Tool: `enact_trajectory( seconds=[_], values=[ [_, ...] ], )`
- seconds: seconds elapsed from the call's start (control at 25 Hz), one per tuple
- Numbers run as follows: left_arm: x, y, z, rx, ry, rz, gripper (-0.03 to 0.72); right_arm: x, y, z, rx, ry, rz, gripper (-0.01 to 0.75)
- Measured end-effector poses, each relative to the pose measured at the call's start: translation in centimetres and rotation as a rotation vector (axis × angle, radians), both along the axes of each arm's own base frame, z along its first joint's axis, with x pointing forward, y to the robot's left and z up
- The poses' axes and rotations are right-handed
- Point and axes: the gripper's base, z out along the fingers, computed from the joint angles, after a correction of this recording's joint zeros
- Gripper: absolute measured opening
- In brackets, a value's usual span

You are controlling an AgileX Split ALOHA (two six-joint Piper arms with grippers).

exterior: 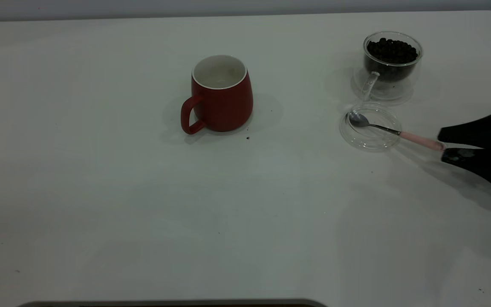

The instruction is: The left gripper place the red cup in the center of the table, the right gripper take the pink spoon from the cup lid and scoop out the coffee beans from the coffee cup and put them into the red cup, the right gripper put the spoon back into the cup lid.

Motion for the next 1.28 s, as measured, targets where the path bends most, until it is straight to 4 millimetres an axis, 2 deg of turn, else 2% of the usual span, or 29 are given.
enact_trajectory(
  seconds=[0.16, 0.36, 0.56, 0.8, 0.96, 1.04, 1.2, 1.28],
  values=[
    [0.0, 0.0, 0.0, 0.0, 0.0, 0.0, 0.569, -0.2, -1.0, 0.9, -0.014, 0.047, 0.025, 0.377],
    [0.0, 0.0, 0.0, -0.001, 0.0, 0.001, 0.569, 0.1, -2.3, 4.2, -0.166, 0.178, 0.092, 0.375],
    [0.0, 0.0, 0.0, -0.001, 0.0, 0.001, 0.569, 0.1, -2.4, 9.5, -0.359, 0.329, 0.176, 0.356],
    [0.0, 0.0, 0.0, -0.001, 0.0, 0.001, 0.569, -1.3, -0.7, 17.5, -0.608, 0.414, 0.263, 0.353],
    [0.0, 0.0, 0.0, -0.001, 0.0, 0.001, 0.569, -3.4, 2.0, 23.7, -0.78, 0.344, 0.324, 0.353],
    [0.0, 0.0, 0.0, -0.001, 0.0, 0.001, 0.569, -5.0, 3.3, 26.9, -0.861, 0.242, 0.357, 0.353],
    [0.0, 0.0, 0.0, -0.001, 0.0, 0.001, 0.569, -9.1, 4.8, 31.9, -0.976, 0.033, 0.392, 0.353],
    [0.0, 0.0, 0.0, -0.001, 0.0, 0.001, 0.569, -11.1, 5.0, 33.6, -1.007, -0.042, 0.378, 0.353]
  ],
)
